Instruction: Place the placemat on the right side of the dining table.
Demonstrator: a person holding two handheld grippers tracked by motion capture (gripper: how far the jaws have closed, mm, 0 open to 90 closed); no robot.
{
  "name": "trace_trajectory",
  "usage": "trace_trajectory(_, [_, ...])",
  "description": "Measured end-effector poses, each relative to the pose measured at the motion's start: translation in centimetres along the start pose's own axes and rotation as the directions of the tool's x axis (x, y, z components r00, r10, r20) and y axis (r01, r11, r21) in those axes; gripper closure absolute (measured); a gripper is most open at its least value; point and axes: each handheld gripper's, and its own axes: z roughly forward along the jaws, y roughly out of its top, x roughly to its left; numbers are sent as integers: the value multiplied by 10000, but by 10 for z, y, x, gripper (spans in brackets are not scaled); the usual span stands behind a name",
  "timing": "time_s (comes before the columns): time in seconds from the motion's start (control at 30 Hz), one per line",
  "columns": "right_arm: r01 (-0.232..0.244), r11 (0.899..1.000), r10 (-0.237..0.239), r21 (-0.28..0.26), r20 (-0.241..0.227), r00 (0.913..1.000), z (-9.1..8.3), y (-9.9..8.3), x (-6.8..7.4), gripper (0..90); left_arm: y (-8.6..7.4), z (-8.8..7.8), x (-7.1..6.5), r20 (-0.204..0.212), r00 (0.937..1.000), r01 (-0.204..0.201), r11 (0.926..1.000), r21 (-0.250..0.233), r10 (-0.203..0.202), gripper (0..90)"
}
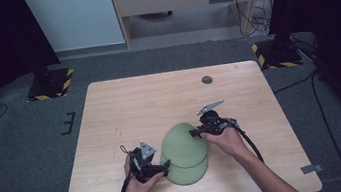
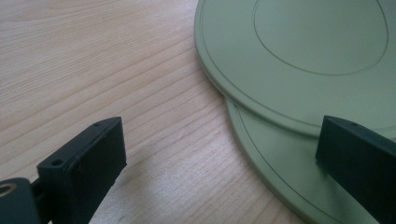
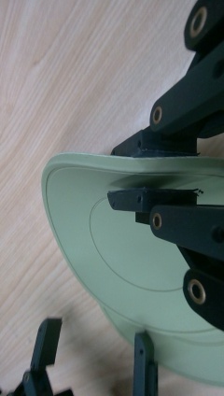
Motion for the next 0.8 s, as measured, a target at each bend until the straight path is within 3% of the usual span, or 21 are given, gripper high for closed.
trace_trajectory(0.4, [-277, 9995, 284, -164, 416, 9987, 4, 2, -8, 787, 4, 6, 2, -283, 9993, 255, 9996, -88, -258, 7])
trace_trajectory(0.57, [135, 9999, -131, -56, 616, 9980, 3, 9, -3, 790, 5, 8, 3, -369, 9989, 295, 9994, -203, -303, 3])
trace_trajectory(0.8, [88, 9999, -79, -138, 639, 9979, 4, 12, -2, 795, 6, 10, 2, -518, 9983, 237, 9994, -254, -250, 5])
